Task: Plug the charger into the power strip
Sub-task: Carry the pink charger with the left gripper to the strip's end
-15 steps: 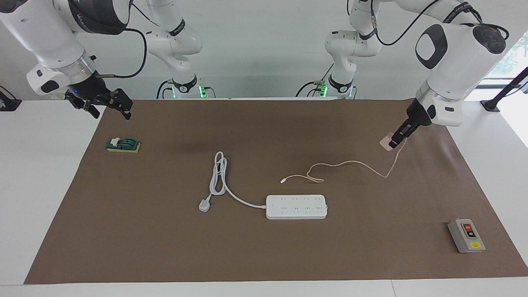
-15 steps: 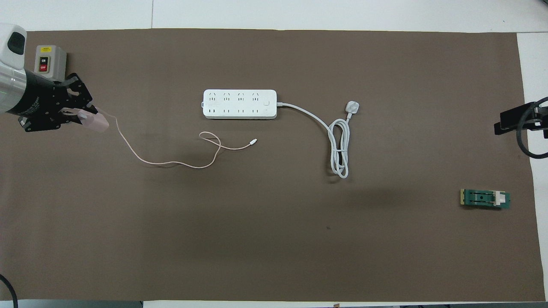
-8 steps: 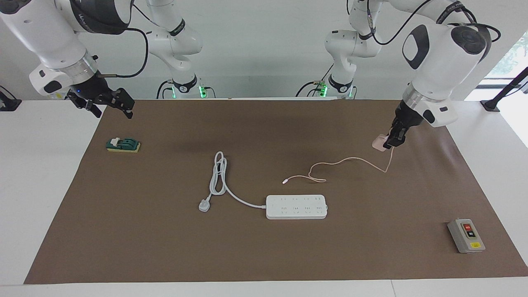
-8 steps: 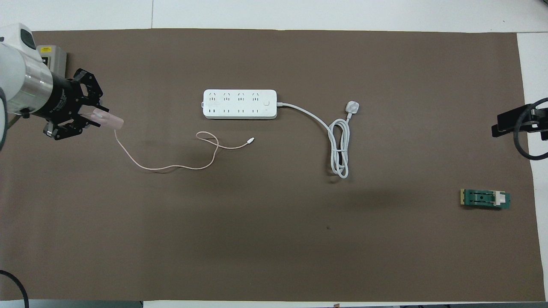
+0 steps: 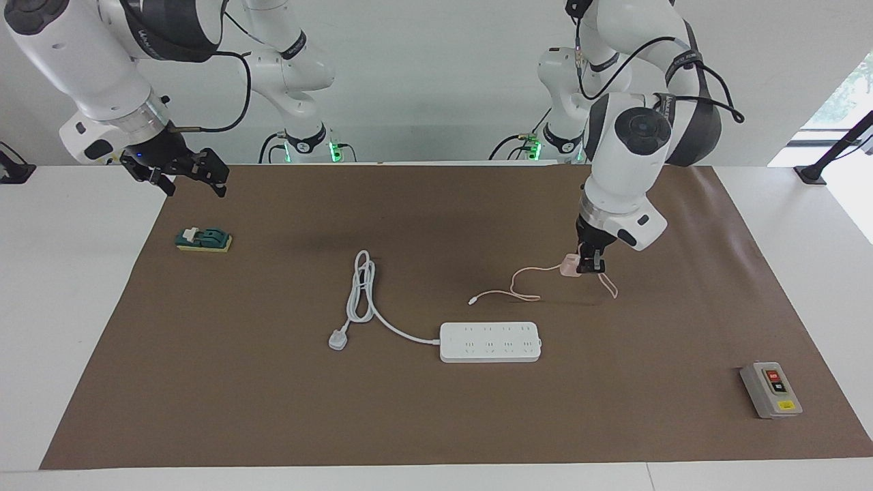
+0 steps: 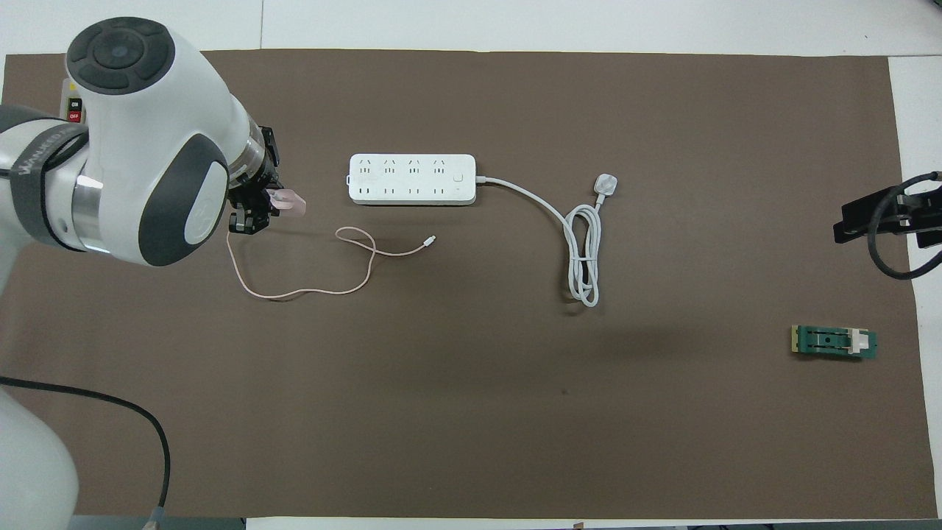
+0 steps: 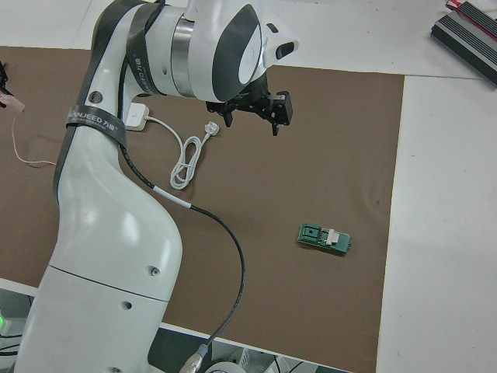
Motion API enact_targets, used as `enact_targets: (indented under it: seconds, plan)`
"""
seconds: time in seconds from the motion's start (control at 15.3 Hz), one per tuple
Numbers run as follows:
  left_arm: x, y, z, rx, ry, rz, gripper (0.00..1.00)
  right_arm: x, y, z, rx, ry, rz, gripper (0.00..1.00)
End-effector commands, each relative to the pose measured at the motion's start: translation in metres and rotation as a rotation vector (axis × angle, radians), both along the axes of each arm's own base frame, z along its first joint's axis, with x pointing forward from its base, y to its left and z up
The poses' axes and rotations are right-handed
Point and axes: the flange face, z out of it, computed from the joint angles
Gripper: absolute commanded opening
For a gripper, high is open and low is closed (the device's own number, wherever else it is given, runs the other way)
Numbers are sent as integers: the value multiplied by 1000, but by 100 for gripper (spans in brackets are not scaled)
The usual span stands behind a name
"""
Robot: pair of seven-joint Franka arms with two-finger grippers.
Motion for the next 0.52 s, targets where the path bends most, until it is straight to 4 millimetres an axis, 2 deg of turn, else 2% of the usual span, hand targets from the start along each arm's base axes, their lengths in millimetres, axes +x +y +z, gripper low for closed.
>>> enact_targets:
  seconds: [0.0,0.13,0.2,0.39,0.46]
  plan:
    - [31,-23,-10,46,-19,45,0,-10,-2,3,-5,5,-11,100]
    - [55,-39,-32,82,12,57,0,-10,-5,4,-5,4,-17,100]
    - [65,-42,-32,87,0,65,0,-10,-6,4,-5,4,-19,100]
    - [68,-51,-42,84,-12,64,0,-10,-3,4,-5,4,-14,100]
    - [67,-62,-55,91,-4,48,0,-10,-3,4,-5,4,-13,100]
